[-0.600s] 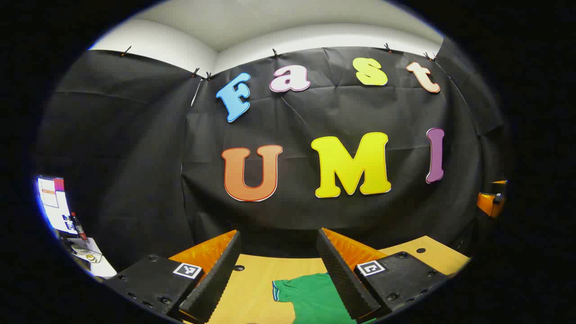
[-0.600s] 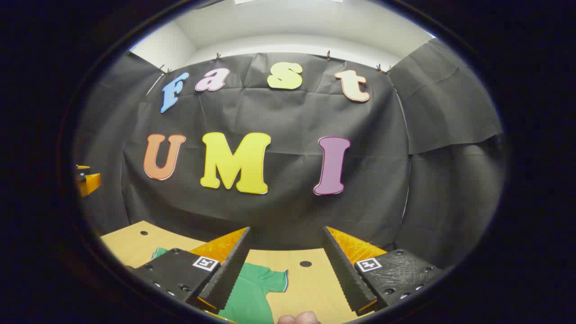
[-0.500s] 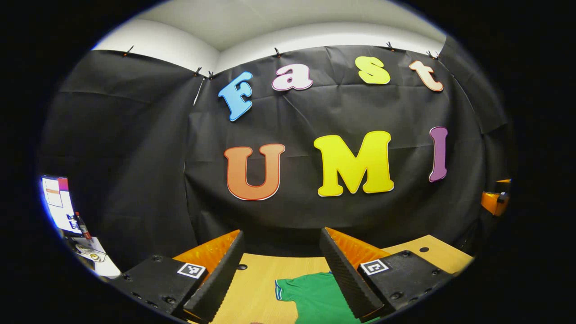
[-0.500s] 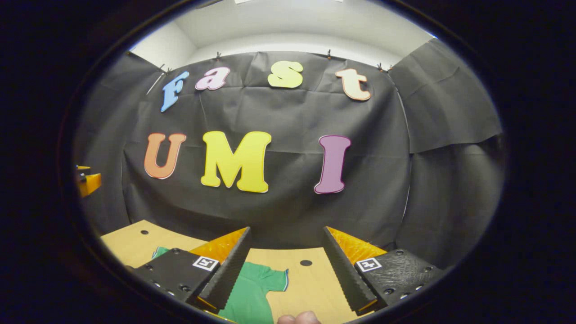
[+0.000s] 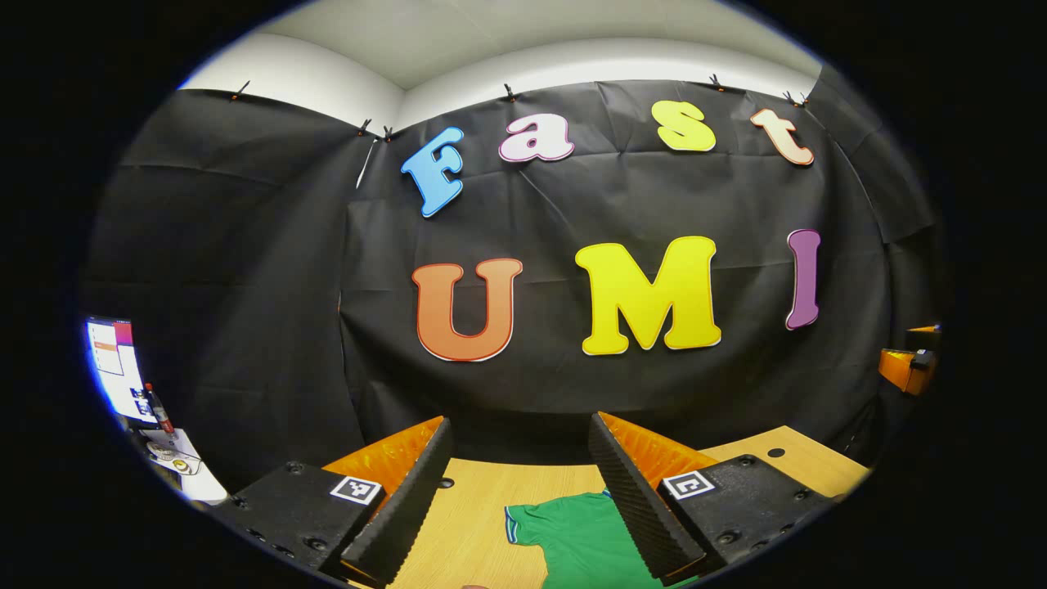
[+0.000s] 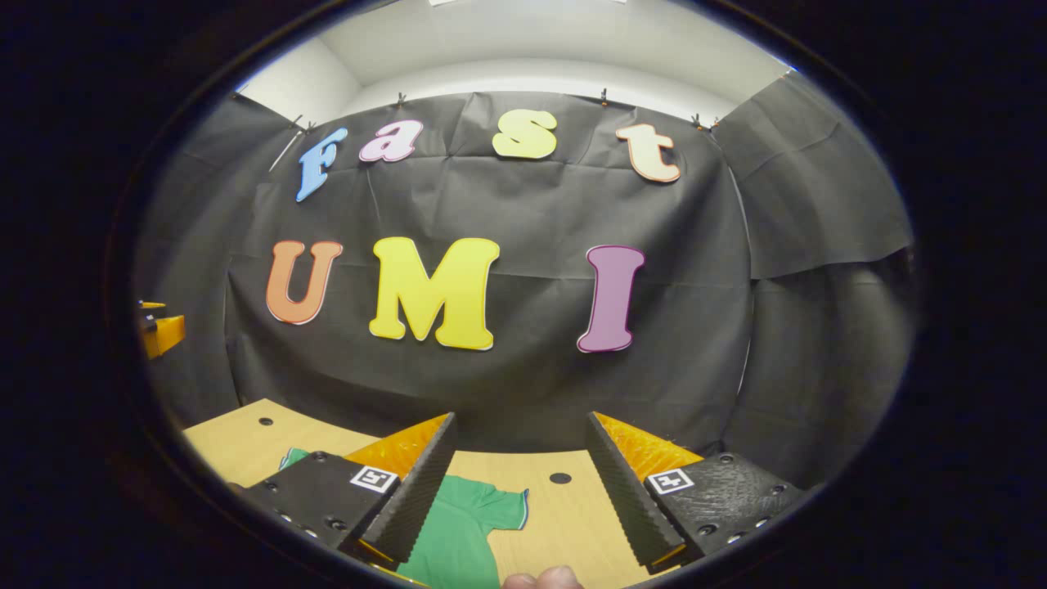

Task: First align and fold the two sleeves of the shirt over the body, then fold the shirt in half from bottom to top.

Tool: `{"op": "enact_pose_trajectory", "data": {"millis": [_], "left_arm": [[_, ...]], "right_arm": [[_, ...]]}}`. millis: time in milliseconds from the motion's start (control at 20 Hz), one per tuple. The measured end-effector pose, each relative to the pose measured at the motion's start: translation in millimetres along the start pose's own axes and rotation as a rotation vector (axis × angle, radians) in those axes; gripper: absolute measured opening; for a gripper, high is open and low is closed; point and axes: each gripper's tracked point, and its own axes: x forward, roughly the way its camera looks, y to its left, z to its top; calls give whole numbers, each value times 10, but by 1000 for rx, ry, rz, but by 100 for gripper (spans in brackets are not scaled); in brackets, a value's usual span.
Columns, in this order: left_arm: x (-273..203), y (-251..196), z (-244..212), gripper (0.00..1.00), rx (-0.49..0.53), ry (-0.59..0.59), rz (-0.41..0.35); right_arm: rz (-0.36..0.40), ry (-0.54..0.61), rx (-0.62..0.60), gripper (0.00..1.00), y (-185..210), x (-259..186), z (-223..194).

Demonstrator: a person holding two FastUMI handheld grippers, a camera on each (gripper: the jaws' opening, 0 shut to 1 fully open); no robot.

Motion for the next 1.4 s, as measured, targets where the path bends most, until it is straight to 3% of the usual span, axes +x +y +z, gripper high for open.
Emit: {"op": "enact_pose_trajectory", "data": {"millis": [350,800,1400], "left_arm": [[2,-53,37,100,8,-1,-20],[48,-160,-72,100,-12,28,-35],[230,-487,-118,100,-14,48,-47]], "right_arm": [[2,8,0,96,-21,30,-5],[35,120,-22,93,-21,189,-362],[84,483,6,97,-88,1074,-1586]]}}
